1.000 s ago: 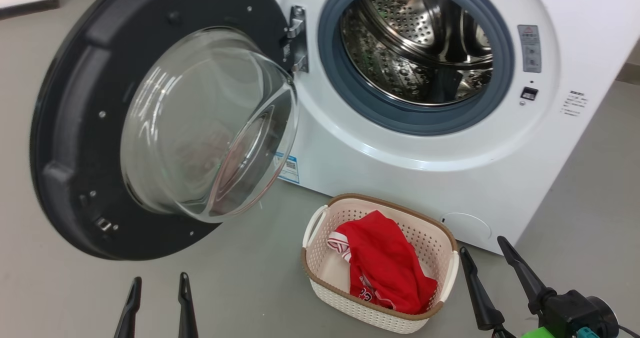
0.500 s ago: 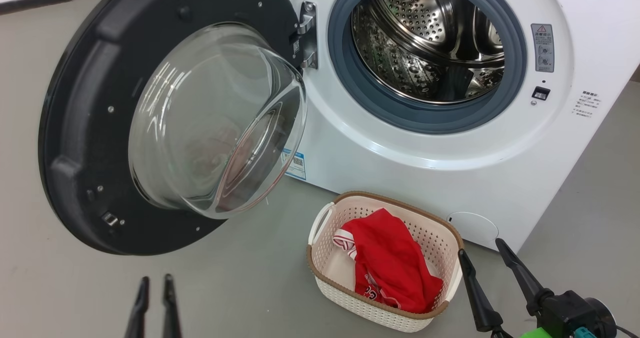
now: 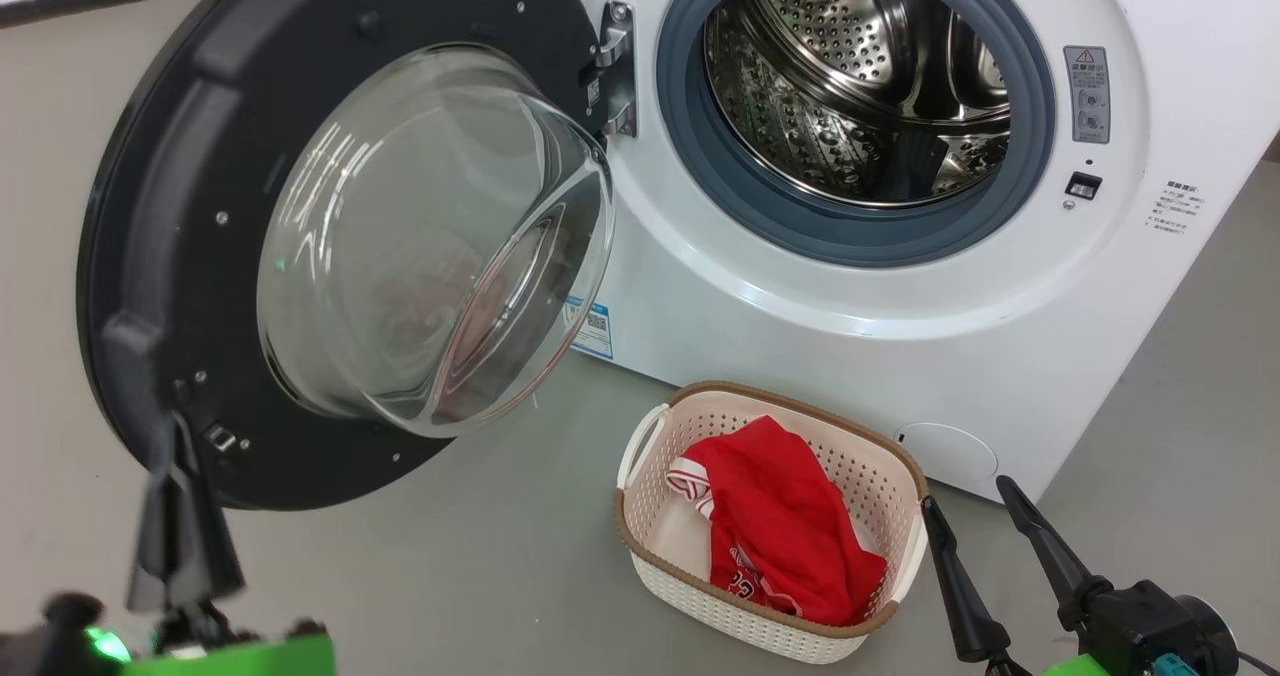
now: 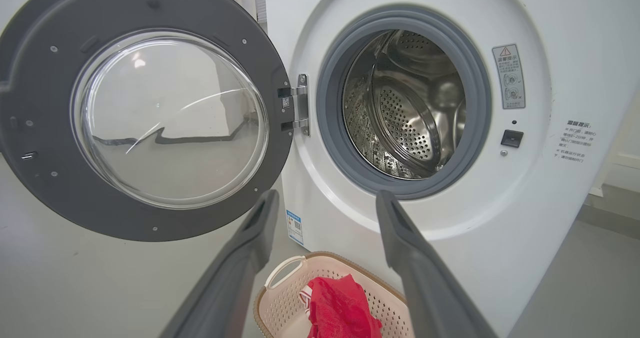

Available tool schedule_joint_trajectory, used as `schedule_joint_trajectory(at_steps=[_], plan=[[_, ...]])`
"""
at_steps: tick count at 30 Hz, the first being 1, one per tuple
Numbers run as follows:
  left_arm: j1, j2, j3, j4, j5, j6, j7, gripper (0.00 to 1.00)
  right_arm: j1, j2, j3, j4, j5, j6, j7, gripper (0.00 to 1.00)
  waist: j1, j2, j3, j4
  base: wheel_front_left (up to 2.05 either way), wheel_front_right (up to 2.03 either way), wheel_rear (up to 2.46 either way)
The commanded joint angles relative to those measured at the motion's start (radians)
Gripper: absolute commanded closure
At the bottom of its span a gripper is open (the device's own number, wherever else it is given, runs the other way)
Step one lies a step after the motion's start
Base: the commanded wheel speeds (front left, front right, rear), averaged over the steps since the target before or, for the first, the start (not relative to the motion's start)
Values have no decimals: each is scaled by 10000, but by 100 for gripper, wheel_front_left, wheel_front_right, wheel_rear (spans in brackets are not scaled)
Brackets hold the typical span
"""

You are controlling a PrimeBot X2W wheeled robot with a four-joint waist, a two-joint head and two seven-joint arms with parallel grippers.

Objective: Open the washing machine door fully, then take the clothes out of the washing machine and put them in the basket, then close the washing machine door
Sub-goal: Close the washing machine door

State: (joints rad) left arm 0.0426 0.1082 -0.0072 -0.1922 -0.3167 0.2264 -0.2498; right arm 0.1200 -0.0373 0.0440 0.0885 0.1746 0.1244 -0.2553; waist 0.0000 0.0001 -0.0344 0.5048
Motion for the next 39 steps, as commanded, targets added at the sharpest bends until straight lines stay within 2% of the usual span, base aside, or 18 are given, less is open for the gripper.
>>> schedule_joint_trajectory(at_steps=[1, 6, 10, 11, 20, 28, 39], plan=[[-722, 169, 495, -313, -150, -107, -106, 100, -229, -129, 193, -265, -49, 63, -65, 0, 0, -1, -13, -9, 0, 0, 0], [-1911, 490, 1124, -123, -662, -297, -91, 100, -226, -129, 188, -283, -61, 63, -16, 0, 0, -1, -88, -60, 0, 0, 0], [-2656, 552, 1702, -27, -1576, -384, 208, 100, -163, -129, 105, -316, -10, 63, 9, 0, 0, -1, -170, -113, 0, 0, 0], [-3002, 494, 2093, 105, -2327, -466, 437, 100, -106, -129, 81, -338, 19, 63, 35, 0, 0, -1, -206, -140, 0, 0, 0], [-4739, 614, 3841, 1657, -5728, -725, 1917, 100, 68, -129, -4, -499, 35, 63, 173, 0, 0, -1, -263, -216, 0, 0, 0], [-6640, 909, 5174, 4228, -8225, -326, 3262, 100, 90, -129, 50, -640, 56, 63, 318, 0, 0, -1, -248, -282, 0, 0, 0], [-8241, 1736, 5879, 7232, -9756, 240, 4863, 100, 104, -129, 136, -758, -22, 63, 469, 0, 0, -1, -171, -605, 0, 0, 0]])
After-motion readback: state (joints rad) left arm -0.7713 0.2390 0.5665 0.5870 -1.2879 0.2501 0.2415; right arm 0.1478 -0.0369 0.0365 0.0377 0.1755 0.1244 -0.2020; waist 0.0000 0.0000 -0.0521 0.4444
